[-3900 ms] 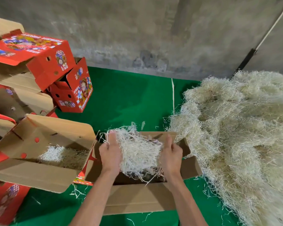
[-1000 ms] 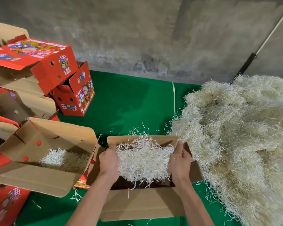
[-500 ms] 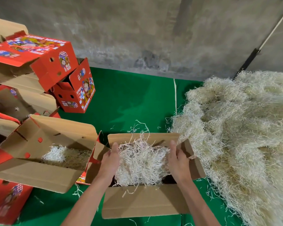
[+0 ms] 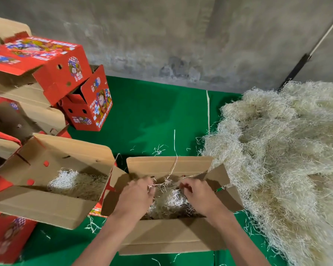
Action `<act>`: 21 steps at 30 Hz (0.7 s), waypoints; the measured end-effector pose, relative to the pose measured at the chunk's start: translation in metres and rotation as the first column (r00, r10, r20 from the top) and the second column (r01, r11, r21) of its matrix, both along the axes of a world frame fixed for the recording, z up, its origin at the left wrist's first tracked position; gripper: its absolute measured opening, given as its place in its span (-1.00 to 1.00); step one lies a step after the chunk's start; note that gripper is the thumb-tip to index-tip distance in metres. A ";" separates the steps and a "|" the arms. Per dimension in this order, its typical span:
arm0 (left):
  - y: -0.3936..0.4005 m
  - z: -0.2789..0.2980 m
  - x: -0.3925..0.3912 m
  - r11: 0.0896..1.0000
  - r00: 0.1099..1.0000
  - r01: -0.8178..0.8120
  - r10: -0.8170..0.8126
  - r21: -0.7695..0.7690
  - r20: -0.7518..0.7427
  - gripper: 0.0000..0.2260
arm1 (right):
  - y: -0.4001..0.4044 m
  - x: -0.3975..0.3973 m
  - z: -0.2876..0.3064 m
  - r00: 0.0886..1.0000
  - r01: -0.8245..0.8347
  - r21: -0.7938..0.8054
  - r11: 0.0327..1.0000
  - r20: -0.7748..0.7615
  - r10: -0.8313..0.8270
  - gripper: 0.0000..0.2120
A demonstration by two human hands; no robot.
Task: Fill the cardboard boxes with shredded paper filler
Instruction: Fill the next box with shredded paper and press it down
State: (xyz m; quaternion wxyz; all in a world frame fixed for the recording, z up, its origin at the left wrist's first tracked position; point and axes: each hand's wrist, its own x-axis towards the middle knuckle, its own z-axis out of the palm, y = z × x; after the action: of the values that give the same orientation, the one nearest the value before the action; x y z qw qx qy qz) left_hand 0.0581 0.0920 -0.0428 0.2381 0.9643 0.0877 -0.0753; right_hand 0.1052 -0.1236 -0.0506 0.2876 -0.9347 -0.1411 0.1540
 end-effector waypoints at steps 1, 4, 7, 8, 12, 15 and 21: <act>-0.001 -0.003 0.005 0.994 0.995 0.082 -0.085 -0.071 -0.041 -0.94 | 0.001 0.005 0.002 0.993 -0.087 0.005 0.996 -0.080 0.088 -0.84; -0.009 -0.016 0.032 0.941 0.908 0.316 -0.338 -0.124 -0.248 -0.80 | 0.012 0.021 0.001 0.945 -0.261 -0.068 0.963 -0.221 0.241 -0.86; -0.022 -0.033 0.060 0.905 0.817 0.426 -0.383 0.003 -0.430 -0.86 | 0.034 0.031 -0.015 0.914 -0.359 -0.161 0.919 -0.258 0.312 -0.89; -0.024 -0.042 0.066 0.887 0.793 0.459 -0.382 0.052 -0.476 -0.89 | 0.043 0.033 -0.023 0.906 -0.385 -0.213 0.898 -0.273 0.323 -0.86; -0.020 -0.081 0.071 0.839 0.732 0.526 -0.364 0.139 -0.576 -0.81 | 0.068 0.048 -0.061 0.885 -0.407 -0.406 0.818 -0.396 0.243 -0.68; -0.015 -0.110 0.070 0.863 0.735 0.495 -0.351 0.105 -0.580 -0.74 | 0.071 0.056 -0.083 0.869 -0.436 -0.446 0.781 -0.433 0.238 -0.66; -0.019 -0.134 0.066 0.852 0.705 0.492 -0.270 0.179 -0.655 -0.45 | 0.056 0.052 -0.111 0.868 -0.493 -0.628 0.603 -0.400 0.294 -0.69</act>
State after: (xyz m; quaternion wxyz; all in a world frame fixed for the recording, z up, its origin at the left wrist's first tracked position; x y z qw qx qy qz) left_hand 0.1240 0.0732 -0.1773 0.0052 0.9101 -0.0335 -0.4129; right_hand 0.1572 -0.0680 -0.1611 -0.1224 -0.8880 -0.2359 0.3751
